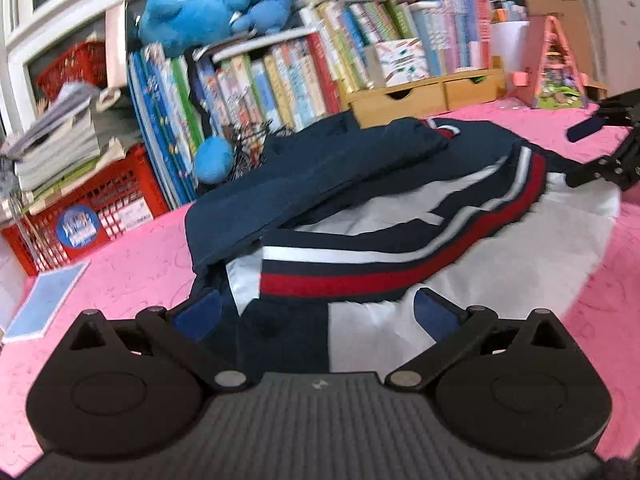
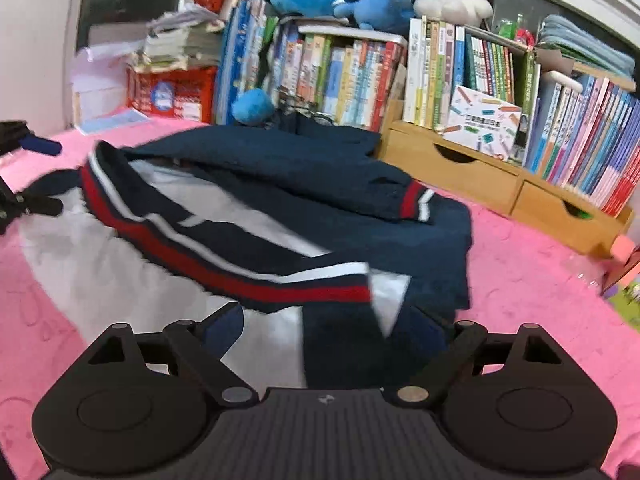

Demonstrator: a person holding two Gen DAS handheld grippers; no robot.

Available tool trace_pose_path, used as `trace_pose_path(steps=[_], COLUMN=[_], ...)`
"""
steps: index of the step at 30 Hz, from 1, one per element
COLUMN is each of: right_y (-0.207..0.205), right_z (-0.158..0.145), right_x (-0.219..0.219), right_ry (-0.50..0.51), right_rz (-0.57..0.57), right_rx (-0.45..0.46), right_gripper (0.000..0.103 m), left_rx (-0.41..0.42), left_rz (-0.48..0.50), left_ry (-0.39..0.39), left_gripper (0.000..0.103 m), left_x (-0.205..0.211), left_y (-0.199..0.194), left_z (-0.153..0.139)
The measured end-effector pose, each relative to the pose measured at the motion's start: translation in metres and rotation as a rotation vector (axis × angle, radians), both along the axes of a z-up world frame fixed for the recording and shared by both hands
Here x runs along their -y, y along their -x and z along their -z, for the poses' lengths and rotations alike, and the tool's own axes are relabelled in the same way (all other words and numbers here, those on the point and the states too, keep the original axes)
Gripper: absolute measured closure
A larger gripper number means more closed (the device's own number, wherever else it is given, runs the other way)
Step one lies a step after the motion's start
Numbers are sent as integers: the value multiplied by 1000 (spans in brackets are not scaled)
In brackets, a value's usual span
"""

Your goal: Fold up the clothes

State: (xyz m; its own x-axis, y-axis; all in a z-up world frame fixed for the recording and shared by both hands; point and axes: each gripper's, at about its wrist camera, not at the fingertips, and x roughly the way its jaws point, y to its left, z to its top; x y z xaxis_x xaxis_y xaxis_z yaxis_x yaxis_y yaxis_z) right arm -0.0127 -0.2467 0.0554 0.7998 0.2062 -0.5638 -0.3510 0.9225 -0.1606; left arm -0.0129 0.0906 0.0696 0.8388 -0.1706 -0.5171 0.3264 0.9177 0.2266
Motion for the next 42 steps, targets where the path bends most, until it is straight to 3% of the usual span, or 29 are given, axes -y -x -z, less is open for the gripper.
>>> trace_pose_path(steps=[9, 14, 20, 24, 27, 33, 36, 38, 40, 42], right_y=[-26, -33, -38, -37, -38, -44, -45, -44, -41, -40], right_z=[4, 10, 13, 12, 12, 16, 16, 16, 17, 17], right_x=[-9, -9, -7, 0, 10, 17, 15, 15, 15, 16], right_ry=[95, 87, 81, 67, 25, -78, -92, -127, -140, -150], right_rz=[-23, -30, -42, -66, -78, -66, -79, -105, -106, -102], right_rx=[-38, -57, -67, -70, -87, -123, -129, -152, -146, -133], right_gripper=[13, 11, 9, 8, 8, 9, 17, 35, 35, 36], left_rx=[-144, -159, -153, -96, -122, -209, -174, -159, -147, -138], left_rz=[-18, 4, 67, 99, 126, 113, 130, 159, 177, 188], left_ry=[127, 168, 113, 114, 148, 70, 66, 73, 75, 73], left_gripper=[0, 1, 1, 0, 0, 0, 0, 0, 2, 15], left_x=[-15, -18, -11, -18, -22, -6, -3, -3, 0, 3], left_y=[-49, -48, -45, -39, -43, -59, -54, -51, -49, -48], left_z=[11, 13, 8, -10, -14, 7, 6, 5, 5, 6])
